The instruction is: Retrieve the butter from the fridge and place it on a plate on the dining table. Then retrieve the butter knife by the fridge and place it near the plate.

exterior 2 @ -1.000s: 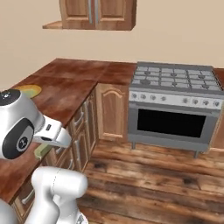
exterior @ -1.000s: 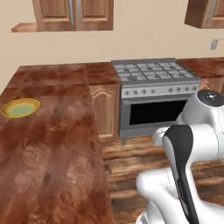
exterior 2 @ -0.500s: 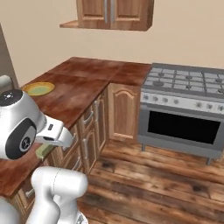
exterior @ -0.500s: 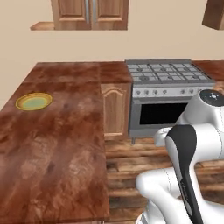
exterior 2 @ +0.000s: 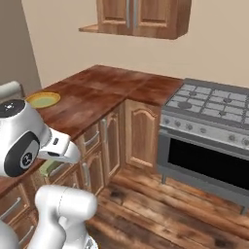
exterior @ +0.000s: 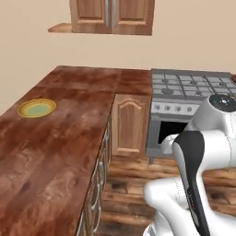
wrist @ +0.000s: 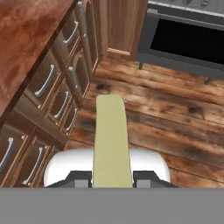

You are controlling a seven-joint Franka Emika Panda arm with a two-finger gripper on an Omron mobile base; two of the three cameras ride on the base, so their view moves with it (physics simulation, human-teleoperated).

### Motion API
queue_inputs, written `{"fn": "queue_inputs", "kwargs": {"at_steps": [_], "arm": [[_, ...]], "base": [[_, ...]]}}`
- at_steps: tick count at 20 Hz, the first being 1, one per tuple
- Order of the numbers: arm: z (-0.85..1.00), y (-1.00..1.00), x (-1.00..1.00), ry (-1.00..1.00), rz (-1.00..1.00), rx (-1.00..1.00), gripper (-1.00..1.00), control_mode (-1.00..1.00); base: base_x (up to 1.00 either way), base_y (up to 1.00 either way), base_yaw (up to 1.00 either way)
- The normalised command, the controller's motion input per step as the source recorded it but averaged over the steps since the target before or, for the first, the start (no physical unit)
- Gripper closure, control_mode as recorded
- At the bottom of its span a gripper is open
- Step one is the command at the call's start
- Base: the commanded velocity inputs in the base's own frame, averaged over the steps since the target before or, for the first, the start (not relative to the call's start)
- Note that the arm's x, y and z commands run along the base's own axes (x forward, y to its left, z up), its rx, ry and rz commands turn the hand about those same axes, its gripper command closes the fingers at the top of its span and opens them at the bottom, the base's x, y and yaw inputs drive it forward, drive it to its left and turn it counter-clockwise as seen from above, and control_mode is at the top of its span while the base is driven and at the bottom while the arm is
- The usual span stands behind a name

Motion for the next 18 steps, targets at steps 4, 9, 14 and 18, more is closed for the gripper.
{"fn": "queue_inputs", "kwargs": {"at_steps": [4, 9, 14, 18], "arm": [[0.0, 0.0, 0.0, 0.0, 0.0, 0.0, 1.0, 1.0], [0.0, 0.0, 0.0, 0.0, 0.0, 0.0, 1.0, 1.0], [0.0, 0.0, 0.0, 0.0, 0.0, 0.0, 1.0, 1.0], [0.0, 0.0, 0.0, 0.0, 0.0, 0.0, 1.0, 1.0]], "base": [[0.03, -0.29, 0.54], [0.02, -0.4, 0.58], [0.23, -0.14, 0.33], [0.75, -0.56, 0.57]]}}
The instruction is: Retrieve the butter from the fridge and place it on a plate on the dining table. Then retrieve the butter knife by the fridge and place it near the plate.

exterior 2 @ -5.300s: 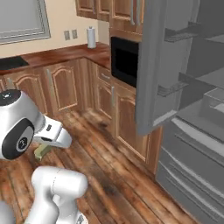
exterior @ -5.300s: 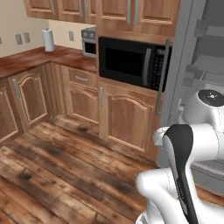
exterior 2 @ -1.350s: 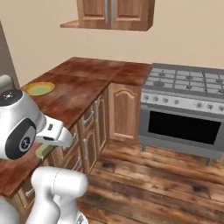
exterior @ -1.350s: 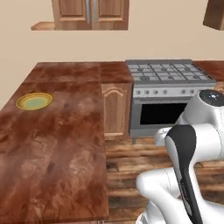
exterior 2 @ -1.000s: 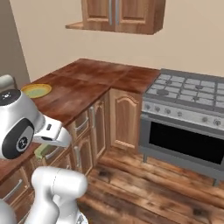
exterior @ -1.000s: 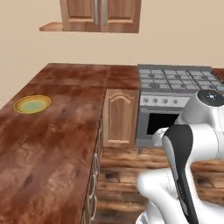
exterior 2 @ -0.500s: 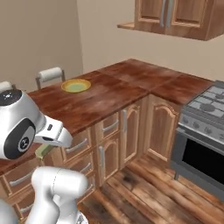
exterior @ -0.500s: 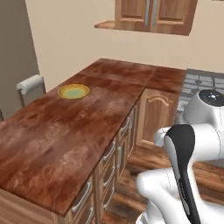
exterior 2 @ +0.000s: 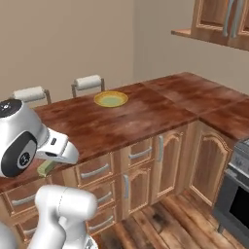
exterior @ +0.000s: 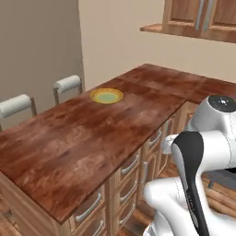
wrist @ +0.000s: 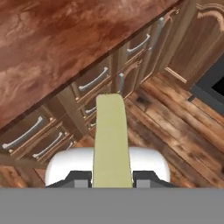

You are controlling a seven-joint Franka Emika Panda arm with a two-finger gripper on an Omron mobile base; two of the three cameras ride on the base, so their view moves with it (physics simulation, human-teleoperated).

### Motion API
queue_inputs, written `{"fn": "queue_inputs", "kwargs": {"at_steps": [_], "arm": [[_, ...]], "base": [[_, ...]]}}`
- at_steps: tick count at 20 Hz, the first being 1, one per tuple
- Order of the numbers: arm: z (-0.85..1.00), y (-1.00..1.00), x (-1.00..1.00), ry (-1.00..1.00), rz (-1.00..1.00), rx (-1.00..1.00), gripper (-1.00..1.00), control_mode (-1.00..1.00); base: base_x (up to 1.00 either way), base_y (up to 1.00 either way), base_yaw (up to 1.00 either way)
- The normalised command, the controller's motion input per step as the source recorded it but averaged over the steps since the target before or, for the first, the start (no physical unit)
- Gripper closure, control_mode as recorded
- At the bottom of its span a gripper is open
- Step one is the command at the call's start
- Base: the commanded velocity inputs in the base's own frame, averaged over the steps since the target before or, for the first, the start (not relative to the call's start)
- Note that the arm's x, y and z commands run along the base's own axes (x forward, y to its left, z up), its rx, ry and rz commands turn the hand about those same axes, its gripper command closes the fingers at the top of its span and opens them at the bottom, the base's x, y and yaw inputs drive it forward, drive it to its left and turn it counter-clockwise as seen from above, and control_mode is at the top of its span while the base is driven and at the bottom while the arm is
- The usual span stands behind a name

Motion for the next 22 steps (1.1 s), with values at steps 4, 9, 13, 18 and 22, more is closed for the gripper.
{"fn": "queue_inputs", "kwargs": {"at_steps": [4, 9, 13, 18, 22], "arm": [[0.0, 0.0, 0.0, 0.0, 0.0, 0.0, 1.0, 1.0], [0.0, 0.0, 0.0, 0.0, 0.0, 0.0, 1.0, 1.0], [0.0, 0.0, 0.0, 0.0, 0.0, 0.0, 1.0, 1.0], [0.0, 0.0, 0.0, 0.0, 0.0, 0.0, 1.0, 1.0], [0.0, 0.0, 0.0, 0.0, 0.0, 0.0, 1.0, 1.0]], "base": [[0.38, -0.74, 0.6], [0.02, -0.76, 0.51], [0.11, -0.9, 0.32], [0.23, -0.63, 0.07], [0.5, 0.0, 0.05]]}}
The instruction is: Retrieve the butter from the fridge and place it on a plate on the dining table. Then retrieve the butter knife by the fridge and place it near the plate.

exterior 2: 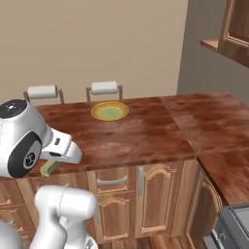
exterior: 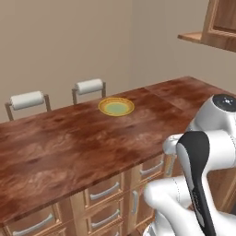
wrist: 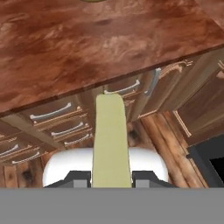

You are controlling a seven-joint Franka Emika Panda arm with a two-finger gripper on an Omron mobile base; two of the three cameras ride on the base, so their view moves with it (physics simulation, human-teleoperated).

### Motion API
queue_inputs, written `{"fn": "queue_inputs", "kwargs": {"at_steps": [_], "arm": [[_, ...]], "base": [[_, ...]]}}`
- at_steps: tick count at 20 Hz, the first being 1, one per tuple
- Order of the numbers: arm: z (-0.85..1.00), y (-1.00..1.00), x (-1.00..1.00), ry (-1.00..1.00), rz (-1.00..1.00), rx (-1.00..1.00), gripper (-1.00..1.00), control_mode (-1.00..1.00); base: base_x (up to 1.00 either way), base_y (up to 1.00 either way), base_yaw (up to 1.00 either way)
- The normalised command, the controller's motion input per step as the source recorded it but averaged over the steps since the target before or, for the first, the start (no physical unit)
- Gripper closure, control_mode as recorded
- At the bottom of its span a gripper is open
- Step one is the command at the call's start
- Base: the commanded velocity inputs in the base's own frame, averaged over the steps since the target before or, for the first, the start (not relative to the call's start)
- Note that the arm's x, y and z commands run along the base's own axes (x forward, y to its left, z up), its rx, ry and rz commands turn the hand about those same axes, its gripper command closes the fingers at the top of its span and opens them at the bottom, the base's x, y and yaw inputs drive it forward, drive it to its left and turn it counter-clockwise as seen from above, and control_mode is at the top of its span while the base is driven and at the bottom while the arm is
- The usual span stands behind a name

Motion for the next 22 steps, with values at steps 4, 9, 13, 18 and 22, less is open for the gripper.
{"fn": "queue_inputs", "kwargs": {"at_steps": [4, 9, 13, 18, 22], "arm": [[0.0, 0.0, 0.0, 0.0, 0.0, 0.0, 1.0, 1.0], [0.0, 0.0, 0.0, 0.0, 0.0, 0.0, 1.0, 1.0], [0.0, 0.0, 0.0, 0.0, 0.0, 0.0, 1.0, 1.0], [0.0, 0.0, 0.0, 0.0, 0.0, 0.0, 1.0, 1.0], [0.0, 0.0, 0.0, 0.0, 0.0, 0.0, 1.0, 1.0]], "base": [[0.84, -0.08, 0.08], [0.7, -0.12, 0.1], [0.25, -0.13, 0.06], [0.02, 0.0, 0.02], [0.0, 0.0, 0.0]]}}
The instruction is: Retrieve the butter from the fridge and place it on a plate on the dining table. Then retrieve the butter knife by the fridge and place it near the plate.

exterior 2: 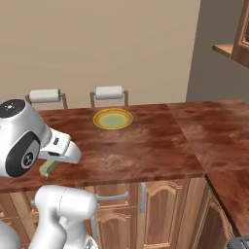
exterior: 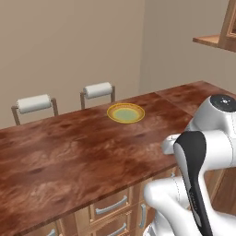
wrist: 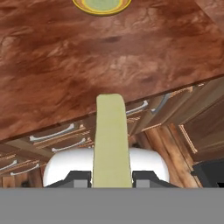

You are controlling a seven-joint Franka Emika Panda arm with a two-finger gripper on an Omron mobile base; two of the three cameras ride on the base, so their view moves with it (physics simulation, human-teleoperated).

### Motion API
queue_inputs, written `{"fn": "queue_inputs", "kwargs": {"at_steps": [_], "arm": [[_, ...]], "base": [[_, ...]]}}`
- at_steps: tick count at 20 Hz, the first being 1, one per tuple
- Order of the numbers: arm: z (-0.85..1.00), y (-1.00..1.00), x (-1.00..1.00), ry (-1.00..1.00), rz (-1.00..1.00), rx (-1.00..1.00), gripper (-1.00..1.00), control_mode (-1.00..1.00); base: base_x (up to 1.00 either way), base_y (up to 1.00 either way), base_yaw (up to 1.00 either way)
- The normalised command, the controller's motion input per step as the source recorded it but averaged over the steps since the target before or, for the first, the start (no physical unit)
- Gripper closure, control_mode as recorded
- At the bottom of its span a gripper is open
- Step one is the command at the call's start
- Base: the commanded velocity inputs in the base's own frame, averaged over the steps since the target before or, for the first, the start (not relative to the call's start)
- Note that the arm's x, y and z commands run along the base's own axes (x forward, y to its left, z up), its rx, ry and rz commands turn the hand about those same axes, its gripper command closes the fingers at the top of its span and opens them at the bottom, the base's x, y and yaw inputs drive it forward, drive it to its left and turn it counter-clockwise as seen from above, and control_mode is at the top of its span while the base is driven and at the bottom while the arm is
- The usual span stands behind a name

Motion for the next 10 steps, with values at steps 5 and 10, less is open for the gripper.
{"fn": "queue_inputs", "kwargs": {"at_steps": [5, 10], "arm": [[0.25, 0.0, 0.58, -0.08, -0.01, 0.0, 1.0, -1.0], [0.5, 0.0, 0.97, 0.01, 0.0, 0.0, 1.0, -1.0]], "base": [[0.0, 0.0, 0.0], [0.0, 0.0, 0.0]]}}
